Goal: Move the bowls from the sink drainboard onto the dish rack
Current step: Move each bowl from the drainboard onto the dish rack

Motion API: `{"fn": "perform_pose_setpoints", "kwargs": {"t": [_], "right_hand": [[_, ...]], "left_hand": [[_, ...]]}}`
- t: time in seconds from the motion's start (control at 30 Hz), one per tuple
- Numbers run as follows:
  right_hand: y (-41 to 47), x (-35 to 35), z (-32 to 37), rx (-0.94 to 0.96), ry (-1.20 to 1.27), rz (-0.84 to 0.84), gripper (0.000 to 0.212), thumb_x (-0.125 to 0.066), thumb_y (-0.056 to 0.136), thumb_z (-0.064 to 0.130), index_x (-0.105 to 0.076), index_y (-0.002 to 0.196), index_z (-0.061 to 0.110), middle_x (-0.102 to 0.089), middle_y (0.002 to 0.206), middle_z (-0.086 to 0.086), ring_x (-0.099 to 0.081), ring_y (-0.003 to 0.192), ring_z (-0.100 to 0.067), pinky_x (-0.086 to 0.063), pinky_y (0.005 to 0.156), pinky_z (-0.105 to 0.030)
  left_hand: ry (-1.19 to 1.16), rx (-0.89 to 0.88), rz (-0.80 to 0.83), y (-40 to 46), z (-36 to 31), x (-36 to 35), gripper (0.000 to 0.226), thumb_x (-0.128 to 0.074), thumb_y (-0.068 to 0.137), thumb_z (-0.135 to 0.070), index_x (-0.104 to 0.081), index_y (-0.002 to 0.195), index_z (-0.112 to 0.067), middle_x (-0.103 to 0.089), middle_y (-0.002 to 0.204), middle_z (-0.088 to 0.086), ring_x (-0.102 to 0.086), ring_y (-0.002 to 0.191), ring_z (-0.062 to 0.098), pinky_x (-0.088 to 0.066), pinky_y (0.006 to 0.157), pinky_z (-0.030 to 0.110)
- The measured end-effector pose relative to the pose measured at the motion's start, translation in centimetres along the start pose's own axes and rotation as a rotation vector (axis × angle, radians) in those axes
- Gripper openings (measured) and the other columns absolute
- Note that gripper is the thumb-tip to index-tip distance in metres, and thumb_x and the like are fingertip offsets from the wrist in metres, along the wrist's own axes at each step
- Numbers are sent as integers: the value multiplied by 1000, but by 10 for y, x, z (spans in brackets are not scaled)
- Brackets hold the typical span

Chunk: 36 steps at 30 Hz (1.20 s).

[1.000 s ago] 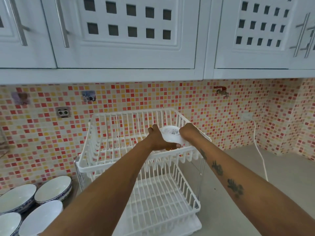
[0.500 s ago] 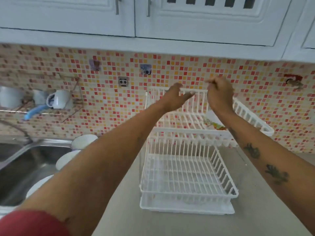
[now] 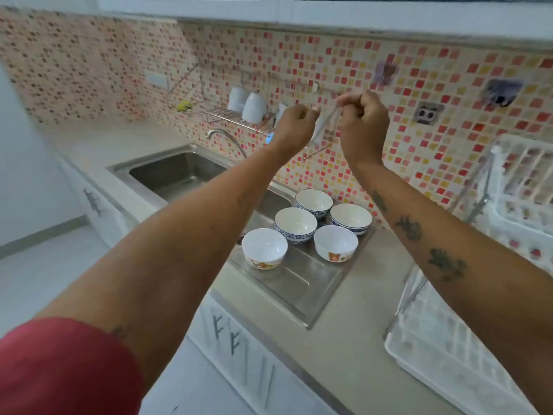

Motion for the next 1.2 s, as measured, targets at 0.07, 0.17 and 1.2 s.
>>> {"fn": "perform_pose_setpoints", "kwargs": {"t": [0.07,0.17,1.2], "right_hand": [[-13,-38,-14,-100,6,67,22,-46,84,6,-68,85,2,-68,91,-9,-59,81,-15,-48,73,-24],[-31,-77,-44,-270,-21,145,23,-46,87,8,-69,89,2,-62,84,-4,-55,77,-17,-43,68,-24],[-194,-170,-258,-1338,-173,618,46,-37,98,34,-46,135,11,-53,139,-11,-51,126,-30,-42,108,-47]], "left_hand": [[19,67,-37,-1,31,31,24,-48,95,-26,-55,82,-7,-54,80,13,-48,72,18,-39,65,32],[-4,183,-72,-2,76,58,24,-48,95,-25,-56,78,-9,-57,85,15,-50,73,20,-44,67,33],[-402,954,-26,-45,362,-1,96,-14,78,-80,-50,139,-16,-63,129,16,-63,113,34,-52,96,41]]}}
Point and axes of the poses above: each hand's wrist, its own y-axis towards the middle knuckle, its own x-axis out of the back of the hand, z = x × y, the point moved 2 cm from there along y, towards the middle knuckle
